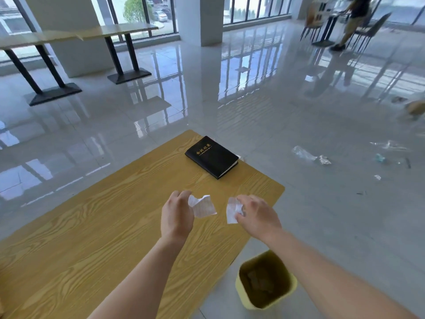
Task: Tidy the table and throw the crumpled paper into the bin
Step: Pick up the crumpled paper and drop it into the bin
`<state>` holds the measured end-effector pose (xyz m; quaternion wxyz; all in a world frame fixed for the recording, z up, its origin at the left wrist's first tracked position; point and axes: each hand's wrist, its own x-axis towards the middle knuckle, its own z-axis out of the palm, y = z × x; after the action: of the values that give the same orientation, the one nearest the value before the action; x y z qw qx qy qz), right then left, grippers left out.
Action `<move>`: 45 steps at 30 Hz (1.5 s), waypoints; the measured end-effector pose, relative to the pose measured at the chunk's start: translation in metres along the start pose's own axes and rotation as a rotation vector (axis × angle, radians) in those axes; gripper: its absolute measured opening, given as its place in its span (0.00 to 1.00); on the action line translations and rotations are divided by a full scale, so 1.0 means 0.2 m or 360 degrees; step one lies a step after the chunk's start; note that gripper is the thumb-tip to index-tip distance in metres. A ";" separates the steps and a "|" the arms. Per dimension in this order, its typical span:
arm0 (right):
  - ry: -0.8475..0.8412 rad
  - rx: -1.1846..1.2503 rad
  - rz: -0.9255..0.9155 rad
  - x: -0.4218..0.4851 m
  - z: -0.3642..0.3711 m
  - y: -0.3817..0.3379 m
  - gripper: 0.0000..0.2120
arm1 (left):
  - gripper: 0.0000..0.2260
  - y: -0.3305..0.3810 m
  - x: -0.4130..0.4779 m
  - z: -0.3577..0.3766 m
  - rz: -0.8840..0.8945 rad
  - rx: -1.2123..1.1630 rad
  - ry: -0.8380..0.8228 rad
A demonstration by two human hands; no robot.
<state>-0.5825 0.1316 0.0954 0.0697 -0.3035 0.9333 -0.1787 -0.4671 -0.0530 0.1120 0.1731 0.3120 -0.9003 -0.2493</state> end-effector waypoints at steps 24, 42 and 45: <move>-0.0113 0.0195 0.0106 -0.43 -0.02 1.29 0.21 | 0.18 0.79 -0.70 0.90 -0.0006 0.0033 -0.0199; -0.0655 0.0176 0.0399 -0.55 1.03 1.90 0.16 | 0.14 0.10 -0.96 2.04 -0.0521 0.0105 -0.0592; -0.0741 0.0120 0.0402 -0.52 1.22 1.98 0.15 | 0.14 -0.02 -0.96 2.20 -0.0559 0.0138 -0.0638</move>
<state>-0.6545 0.4197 -0.2771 0.3154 -0.2148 0.9153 -0.1288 -0.5273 0.2187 -0.2799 -0.0679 0.4149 -0.8585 -0.2936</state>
